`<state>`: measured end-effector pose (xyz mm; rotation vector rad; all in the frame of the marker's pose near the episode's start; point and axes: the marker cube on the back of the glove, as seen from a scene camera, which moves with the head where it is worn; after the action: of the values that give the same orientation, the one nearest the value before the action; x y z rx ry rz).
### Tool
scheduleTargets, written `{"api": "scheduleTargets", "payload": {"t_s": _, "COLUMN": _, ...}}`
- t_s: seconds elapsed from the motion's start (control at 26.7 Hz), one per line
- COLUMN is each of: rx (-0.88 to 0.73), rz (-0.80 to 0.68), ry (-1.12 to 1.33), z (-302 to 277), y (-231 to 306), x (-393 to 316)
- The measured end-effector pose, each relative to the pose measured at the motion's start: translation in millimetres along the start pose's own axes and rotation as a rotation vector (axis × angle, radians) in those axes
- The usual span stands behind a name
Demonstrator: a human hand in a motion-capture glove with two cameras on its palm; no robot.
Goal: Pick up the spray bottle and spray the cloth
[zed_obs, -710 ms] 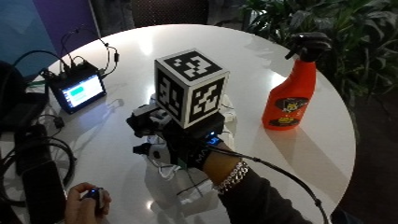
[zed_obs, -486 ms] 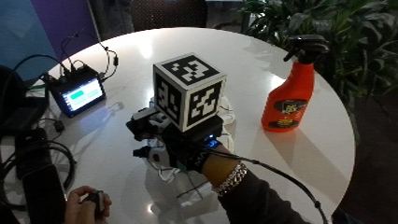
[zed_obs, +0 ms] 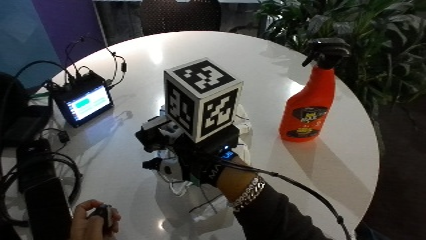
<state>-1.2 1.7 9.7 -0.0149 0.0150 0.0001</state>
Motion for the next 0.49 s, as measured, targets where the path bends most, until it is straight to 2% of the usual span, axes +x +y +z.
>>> {"api": "scheduleTargets", "payload": {"t_s": 0.49, "rx": 0.046, "rz": 0.099, "ry": 0.061, "z": -14, "y": 26, "x": 41}}
